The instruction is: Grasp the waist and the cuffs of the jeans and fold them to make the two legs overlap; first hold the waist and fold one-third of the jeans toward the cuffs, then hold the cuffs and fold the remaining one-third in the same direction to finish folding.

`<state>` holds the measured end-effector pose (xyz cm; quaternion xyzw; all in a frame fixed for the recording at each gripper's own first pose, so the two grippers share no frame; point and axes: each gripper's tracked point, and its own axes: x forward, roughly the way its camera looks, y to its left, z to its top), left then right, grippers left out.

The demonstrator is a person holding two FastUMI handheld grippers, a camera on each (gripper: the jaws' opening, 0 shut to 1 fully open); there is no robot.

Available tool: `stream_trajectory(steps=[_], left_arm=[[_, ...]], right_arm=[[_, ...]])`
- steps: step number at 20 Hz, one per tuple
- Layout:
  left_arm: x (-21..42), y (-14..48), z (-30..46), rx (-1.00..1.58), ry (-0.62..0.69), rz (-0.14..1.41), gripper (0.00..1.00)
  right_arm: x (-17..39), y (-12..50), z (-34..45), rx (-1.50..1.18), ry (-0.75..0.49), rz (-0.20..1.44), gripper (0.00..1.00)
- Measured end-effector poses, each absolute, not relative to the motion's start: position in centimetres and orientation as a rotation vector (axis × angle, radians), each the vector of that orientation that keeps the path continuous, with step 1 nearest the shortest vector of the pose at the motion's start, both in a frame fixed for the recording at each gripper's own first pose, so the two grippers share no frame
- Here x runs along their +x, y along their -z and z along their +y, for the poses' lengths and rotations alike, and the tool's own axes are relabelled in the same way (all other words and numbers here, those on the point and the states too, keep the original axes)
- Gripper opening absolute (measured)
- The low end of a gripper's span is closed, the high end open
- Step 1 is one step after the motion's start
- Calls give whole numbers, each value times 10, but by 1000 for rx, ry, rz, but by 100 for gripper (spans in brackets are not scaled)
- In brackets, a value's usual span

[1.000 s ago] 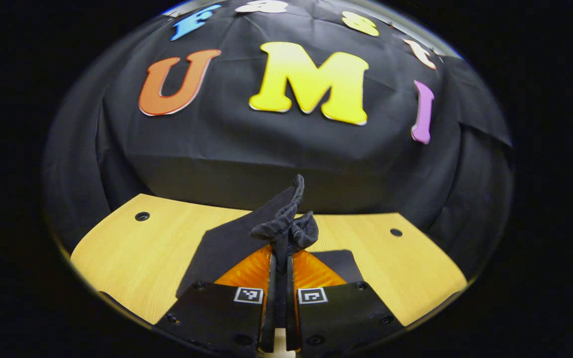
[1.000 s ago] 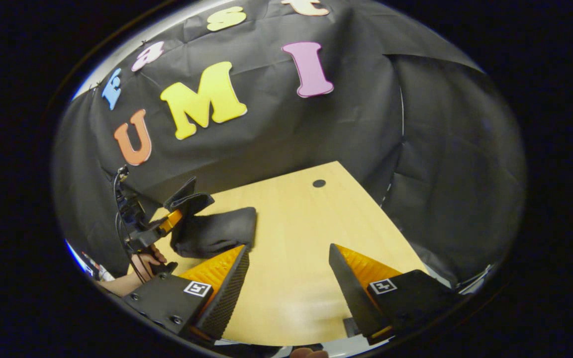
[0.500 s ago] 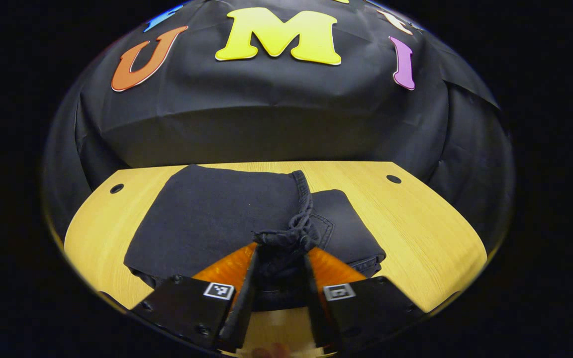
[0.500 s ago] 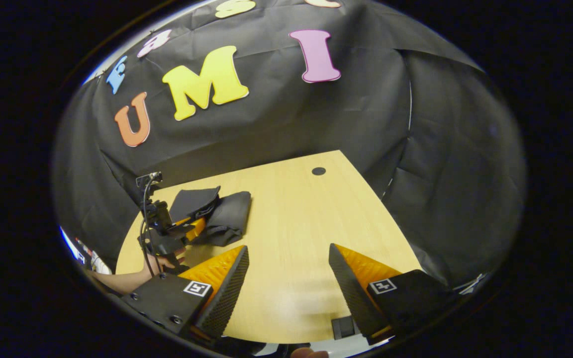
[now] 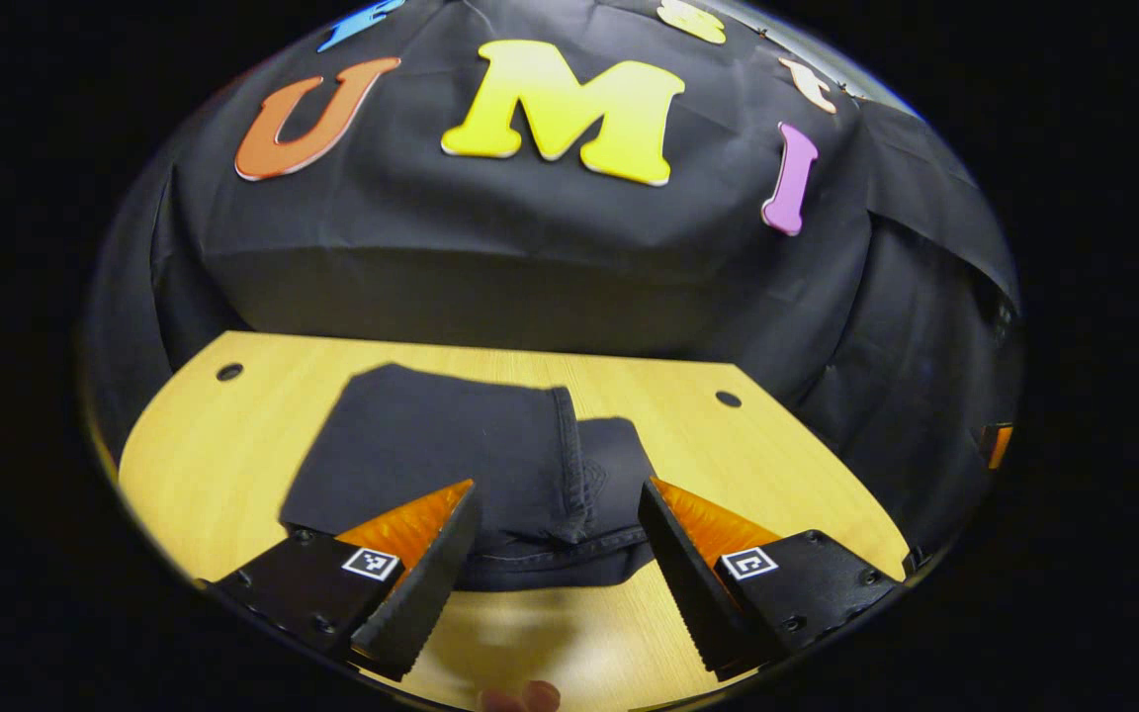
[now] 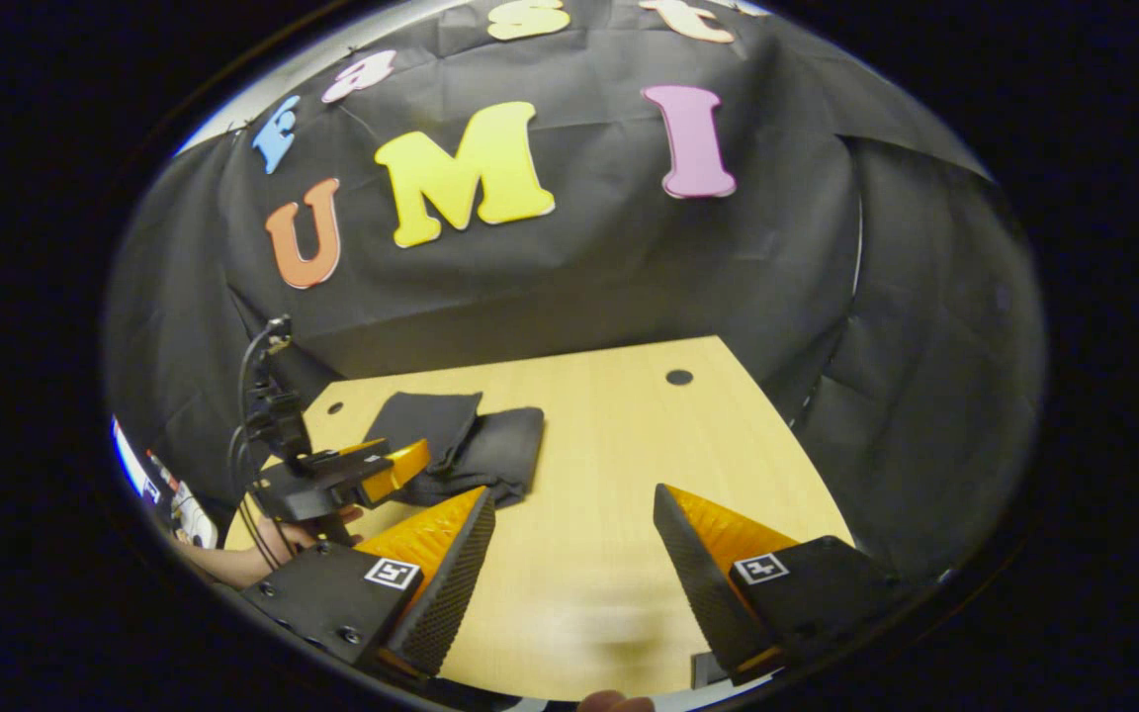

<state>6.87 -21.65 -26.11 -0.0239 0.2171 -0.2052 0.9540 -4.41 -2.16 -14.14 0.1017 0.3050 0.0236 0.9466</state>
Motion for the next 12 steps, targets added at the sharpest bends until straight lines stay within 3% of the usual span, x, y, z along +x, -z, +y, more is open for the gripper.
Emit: stream_trajectory(steps=[3, 5, 6, 7, 12], left_arm=[[63, 188, -184, -49, 390, 322, 99], [59, 141, -163, -65, 369, 251, 98], [56, 120, -152, -70, 354, 219, 98], [51, 100, -139, -70, 338, 182, 98], [30, 16, -74, -50, 230, 34, 98]], right_arm=[[-22, 115, 5, 166, -105, 530, 94], [-8, 93, 27, 155, -138, 470, 99], [-1, 83, 37, 152, -153, 438, 94], [6, 70, 46, 144, -160, 406, 99], [28, 15, 84, 85, -145, 212, 99]])
